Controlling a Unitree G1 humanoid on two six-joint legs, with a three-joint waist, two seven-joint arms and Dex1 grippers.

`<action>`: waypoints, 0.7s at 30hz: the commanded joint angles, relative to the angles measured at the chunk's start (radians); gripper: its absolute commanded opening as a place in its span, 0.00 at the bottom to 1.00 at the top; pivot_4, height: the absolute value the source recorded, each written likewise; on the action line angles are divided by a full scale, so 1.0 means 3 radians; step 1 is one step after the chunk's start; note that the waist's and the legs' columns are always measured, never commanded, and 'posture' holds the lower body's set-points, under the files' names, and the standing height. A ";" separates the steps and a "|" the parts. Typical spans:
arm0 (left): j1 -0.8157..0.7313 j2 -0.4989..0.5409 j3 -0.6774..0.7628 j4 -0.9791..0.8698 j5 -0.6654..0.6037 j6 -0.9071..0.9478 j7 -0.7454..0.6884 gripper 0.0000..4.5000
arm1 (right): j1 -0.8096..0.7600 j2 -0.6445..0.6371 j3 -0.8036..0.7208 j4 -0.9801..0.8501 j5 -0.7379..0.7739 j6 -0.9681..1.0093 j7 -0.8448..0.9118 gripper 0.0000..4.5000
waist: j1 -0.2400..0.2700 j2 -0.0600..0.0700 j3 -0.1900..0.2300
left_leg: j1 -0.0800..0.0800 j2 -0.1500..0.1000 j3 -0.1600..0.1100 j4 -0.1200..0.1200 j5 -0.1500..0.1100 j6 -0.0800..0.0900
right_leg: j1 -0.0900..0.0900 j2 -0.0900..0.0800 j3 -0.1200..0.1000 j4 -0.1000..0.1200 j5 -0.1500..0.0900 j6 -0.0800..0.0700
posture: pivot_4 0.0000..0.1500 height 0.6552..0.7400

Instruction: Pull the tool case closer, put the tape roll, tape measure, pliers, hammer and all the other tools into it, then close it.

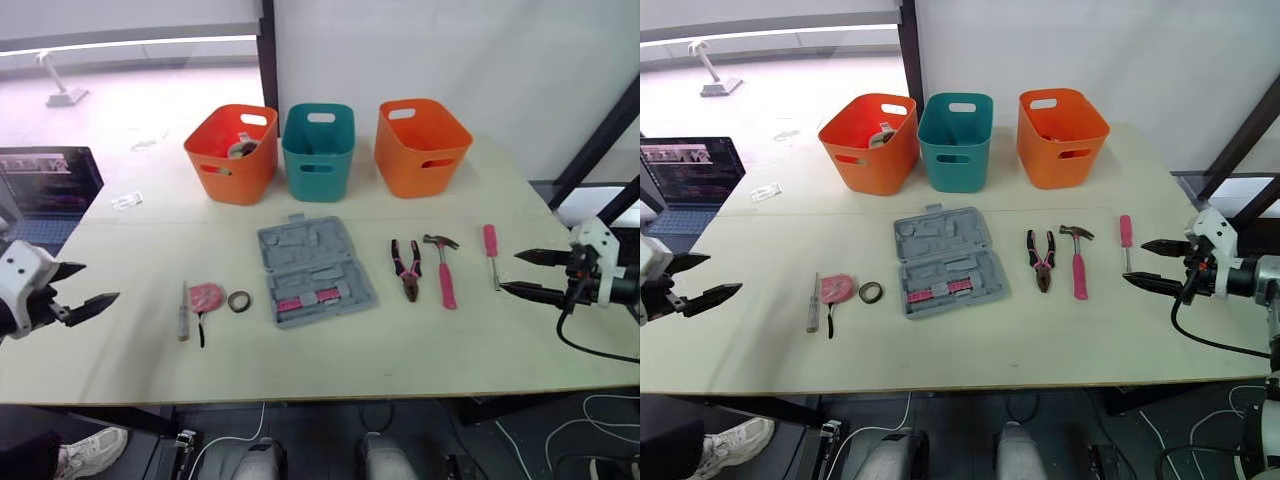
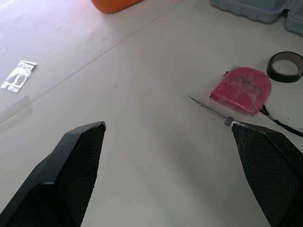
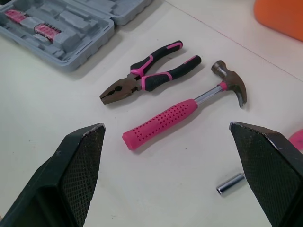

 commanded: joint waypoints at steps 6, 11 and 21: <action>-0.0004 0.0084 0.0080 -0.0077 -0.0026 0.0009 0.0016 0.99 | 0.0019 -0.0012 -0.0101 -0.0125 0.0107 -0.0033 -0.0002 1.00 | 0.0015 0.0000 0.0000 | 0.0000 0.0000 -0.0001 0.0001 0.0000 0.0000 | 0.0000 0.0000 0.0000 0.0000 0.0000 0.0000 | 1.00 1.00; 0.0181 0.0070 0.0231 -0.0297 -0.0236 0.0255 -0.0086 0.99 | -0.0015 0.0006 -0.0083 -0.0114 0.0096 -0.0030 -0.0008 1.00 | 0.0032 0.0000 0.0000 | -0.0001 0.0000 0.0000 0.0001 0.0000 0.0000 | 0.0000 0.0000 0.0001 0.0000 0.0000 0.0000 | 1.00 1.00; 0.0748 -0.0119 0.0518 -0.1236 -0.0578 0.0782 0.0003 0.99 | 0.0270 0.0180 -0.0025 -0.1187 0.0429 0.0774 -0.0036 1.00 | 0.0047 0.0000 0.0000 | -0.0001 0.0002 -0.0001 0.0002 0.0000 0.0001 | 0.0000 0.0000 0.0002 0.0000 0.0000 0.0000 | 1.00 1.00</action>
